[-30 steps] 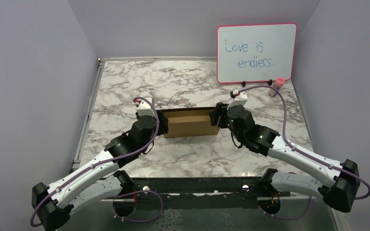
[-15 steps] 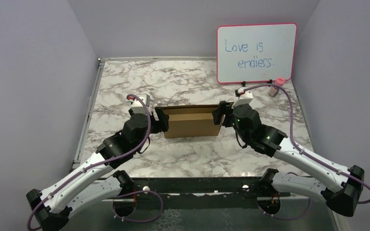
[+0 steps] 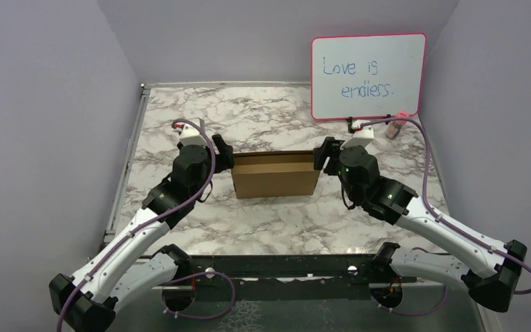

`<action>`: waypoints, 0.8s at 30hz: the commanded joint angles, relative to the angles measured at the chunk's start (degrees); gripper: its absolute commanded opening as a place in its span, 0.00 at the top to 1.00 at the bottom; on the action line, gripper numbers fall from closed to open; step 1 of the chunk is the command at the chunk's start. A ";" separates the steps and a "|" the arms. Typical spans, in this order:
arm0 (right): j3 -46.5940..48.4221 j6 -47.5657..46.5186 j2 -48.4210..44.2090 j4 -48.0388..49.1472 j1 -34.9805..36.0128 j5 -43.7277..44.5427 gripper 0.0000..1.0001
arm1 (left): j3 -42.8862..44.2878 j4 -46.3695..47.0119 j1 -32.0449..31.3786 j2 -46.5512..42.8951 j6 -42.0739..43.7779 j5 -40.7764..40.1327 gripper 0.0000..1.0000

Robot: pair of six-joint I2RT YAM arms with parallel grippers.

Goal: Fold the paper box

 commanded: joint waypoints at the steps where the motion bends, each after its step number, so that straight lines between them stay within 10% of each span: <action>1: 3.21 -0.64 2.15 2.23 0.10 5.57 0.36 | 1.56 7.33 9.14 1.08 -1.08 11.84 0.32; 24: -3.01 5.55 5.79 -0.12 0.03 -1.59 0.44 | -6.80 6.92 13.59 2.51 -9.96 30.28 0.72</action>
